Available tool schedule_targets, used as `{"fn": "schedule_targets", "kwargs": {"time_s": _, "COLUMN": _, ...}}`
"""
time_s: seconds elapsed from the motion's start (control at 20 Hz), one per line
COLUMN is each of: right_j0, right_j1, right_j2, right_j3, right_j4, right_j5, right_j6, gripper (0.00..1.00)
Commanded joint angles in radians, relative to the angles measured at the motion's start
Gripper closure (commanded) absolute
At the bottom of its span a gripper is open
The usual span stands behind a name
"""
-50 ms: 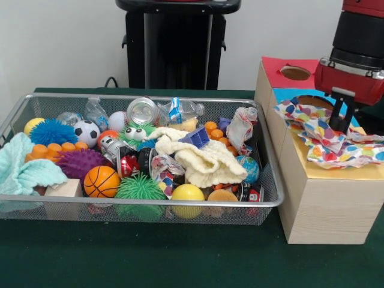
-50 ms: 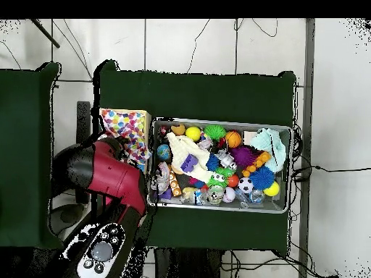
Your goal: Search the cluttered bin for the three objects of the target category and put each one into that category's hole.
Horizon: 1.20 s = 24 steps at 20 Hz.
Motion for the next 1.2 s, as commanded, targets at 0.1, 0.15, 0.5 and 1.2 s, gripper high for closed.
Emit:
{"fn": "schedule_targets", "kwargs": {"time_s": 0.1, "right_j0": -0.019, "right_j1": 0.103, "right_j2": 0.243, "right_j3": 0.125, "right_j4": -0.026, "right_j5": -0.005, "right_j6": 0.157, "gripper": 1.0}}
{"fn": "schedule_targets", "kwargs": {"time_s": 0.15, "right_j0": -0.024, "right_j1": 0.105, "right_j2": 0.25, "right_j3": 0.122, "right_j4": -0.032, "right_j5": -0.012, "right_j6": 0.146, "gripper": 1.0}}
{"fn": "schedule_targets", "kwargs": {"time_s": 0.5, "right_j0": -0.055, "right_j1": 0.122, "right_j2": 0.288, "right_j3": 0.1, "right_j4": -0.062, "right_j5": -0.081, "right_j6": 0.096, "gripper": 1.0}}
{"fn": "schedule_targets", "kwargs": {"time_s": 1.2, "right_j0": -0.113, "right_j1": 0.112, "right_j2": 0.351, "right_j3": 0.108, "right_j4": -0.157, "right_j5": -0.209, "right_j6": 0.085, "gripper": 1.0}}
